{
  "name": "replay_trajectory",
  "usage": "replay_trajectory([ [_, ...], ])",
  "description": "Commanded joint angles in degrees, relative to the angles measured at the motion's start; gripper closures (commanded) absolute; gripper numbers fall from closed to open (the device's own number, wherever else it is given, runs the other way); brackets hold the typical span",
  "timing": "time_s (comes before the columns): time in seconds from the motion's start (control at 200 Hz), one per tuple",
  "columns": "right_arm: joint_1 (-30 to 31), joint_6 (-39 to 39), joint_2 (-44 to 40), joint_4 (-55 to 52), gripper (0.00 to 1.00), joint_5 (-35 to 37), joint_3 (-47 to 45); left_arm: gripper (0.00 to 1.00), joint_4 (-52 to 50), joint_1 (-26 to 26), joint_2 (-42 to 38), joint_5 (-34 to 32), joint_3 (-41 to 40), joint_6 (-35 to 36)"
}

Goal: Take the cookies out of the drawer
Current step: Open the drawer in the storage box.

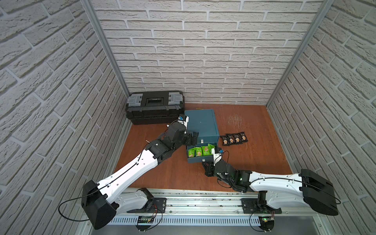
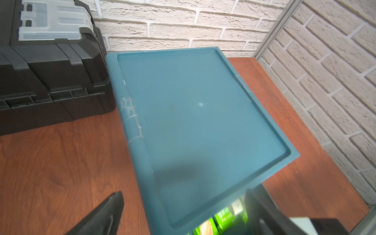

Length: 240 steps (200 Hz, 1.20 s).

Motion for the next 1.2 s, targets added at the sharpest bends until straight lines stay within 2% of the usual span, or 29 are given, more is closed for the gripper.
replay_trajectory([
  [0.0,1.53,2.15,-1.07,-4.61,0.97,2.08,-0.79,0.02,1.82,0.81,1.04,0.68,1.87,0.92],
  [0.075,2.36,2.36,-1.12,-5.52,0.96,2.17,-0.72,0.02,2.23,0.97,1.28,0.93,1.87,0.89],
  [0.175,3.17,1.61,-1.52,-7.28,0.89,2.26,0.31,0.02,2.46,1.27,1.38,1.18,1.71,0.82],
  [0.205,3.35,1.28,-1.55,-8.42,0.84,2.23,1.1,0.01,2.46,1.35,1.46,1.31,1.69,0.78],
  [0.28,4.11,0.61,-1.5,-11.61,0.6,2.62,3.07,0.01,2.32,1.53,1.56,1.54,1.66,0.83],
  [0.38,5.25,-0.31,-2.21,-17.17,0.47,3.7,5.93,0.02,1.8,1.73,1.26,1.45,1.74,0.95],
  [0.52,7.29,1.87,-6.82,-37.99,0.45,10.49,13.18,0.01,0.51,2.78,-1.69,-0.3,0.86,1.57],
  [0.63,7.85,3.83,-12.37,-53.29,0.45,17.25,18.06,0.01,0.89,6.6,-3.77,3.09,-0.5,1.2],
  [0.695,7.8,0.44,-14.88,-56.9,0.45,20.86,20.54,0.02,0.75,8.73,-4.05,5.31,-0.9,1.04],
  [0.79,5.86,-6.28,-15.62,-59.1,0.45,21.01,25.62,0.02,1.14,10.55,-3.31,7.3,-0.98,0.91],
  [0.865,2.3,-10.83,-13.61,-60.33,0.45,17.86,30.36,0.02,1.73,11.53,-2.17,8.94,-0.86,0.65],
  [1.04,-8.8,-18.26,-6.1,-54.69,0.42,-2.81,35.78,0.01,4.57,14.27,0.1,12.34,-1.68,-0.93],
  [1.195,-10.01,-22.31,3.87,-54.7,0.42,-7.38,40.94,0.01,5.16,15.56,1.82,13.99,-1.3,-0.91],
])
